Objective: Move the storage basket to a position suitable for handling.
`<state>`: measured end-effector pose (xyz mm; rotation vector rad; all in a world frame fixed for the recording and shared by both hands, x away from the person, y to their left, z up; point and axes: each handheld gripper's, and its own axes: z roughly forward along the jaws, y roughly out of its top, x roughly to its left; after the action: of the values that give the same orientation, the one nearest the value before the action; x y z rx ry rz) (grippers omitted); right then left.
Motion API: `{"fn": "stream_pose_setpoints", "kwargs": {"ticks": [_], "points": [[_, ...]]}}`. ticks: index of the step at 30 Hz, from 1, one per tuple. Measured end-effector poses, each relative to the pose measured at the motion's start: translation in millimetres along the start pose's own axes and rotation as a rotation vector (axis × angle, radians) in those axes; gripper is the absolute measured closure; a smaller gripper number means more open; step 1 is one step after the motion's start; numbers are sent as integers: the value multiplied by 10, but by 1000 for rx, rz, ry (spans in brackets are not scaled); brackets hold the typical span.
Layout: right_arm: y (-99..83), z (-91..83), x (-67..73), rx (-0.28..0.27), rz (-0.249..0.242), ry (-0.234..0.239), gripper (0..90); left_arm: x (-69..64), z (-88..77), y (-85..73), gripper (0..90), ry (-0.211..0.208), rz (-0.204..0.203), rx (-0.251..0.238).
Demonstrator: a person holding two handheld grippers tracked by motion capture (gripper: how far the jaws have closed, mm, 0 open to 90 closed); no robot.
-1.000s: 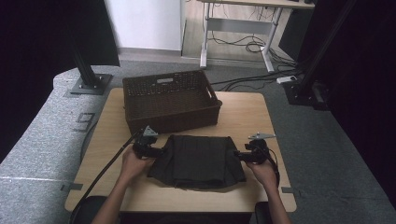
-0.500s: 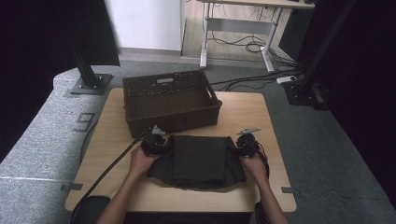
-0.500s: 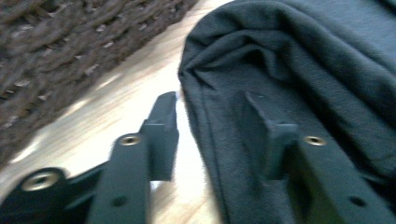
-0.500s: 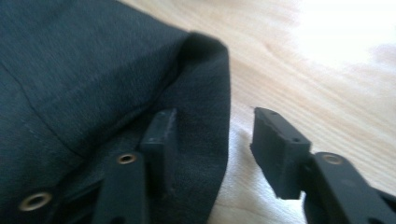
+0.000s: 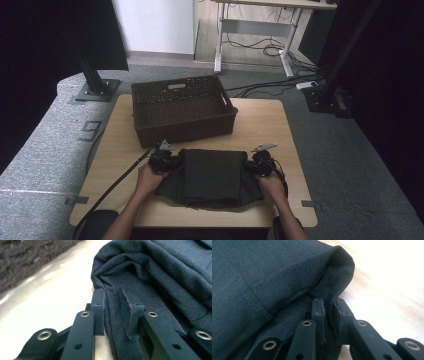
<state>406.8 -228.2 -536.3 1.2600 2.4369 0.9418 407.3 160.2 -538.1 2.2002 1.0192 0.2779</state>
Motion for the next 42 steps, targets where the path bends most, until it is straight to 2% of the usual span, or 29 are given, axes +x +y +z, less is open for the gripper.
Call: {"fn": "stream_pose_setpoints", "kwargs": {"ticks": [8, 16, 23, 32, 35, 38, 42], "points": [[-142, -107, 163, 10, -31, 34, 784, -144, -166, -186, 722, -21, 12, 15], [-258, -191, 343, 17, -46, 46, 785, -284, -317, -374, 710, -23, 19, 17], [-357, -261, 459, 19, -55, 64, 784, -334, -428, -486, 698, -61, 9, 32], [-518, -382, 587, 21, -61, 85, 781, -511, -529, -626, 689, -47, 18, 29], [-558, -410, 608, 20, -65, 88, 780, -553, -551, -658, 684, -41, 34, 29], [-555, -415, 616, 25, -64, 89, 752, -533, -553, -649, 637, -51, 32, 33], [-532, -427, 597, 34, -56, 67, 638, -478, -574, -617, 459, -48, 8, 51]]}}
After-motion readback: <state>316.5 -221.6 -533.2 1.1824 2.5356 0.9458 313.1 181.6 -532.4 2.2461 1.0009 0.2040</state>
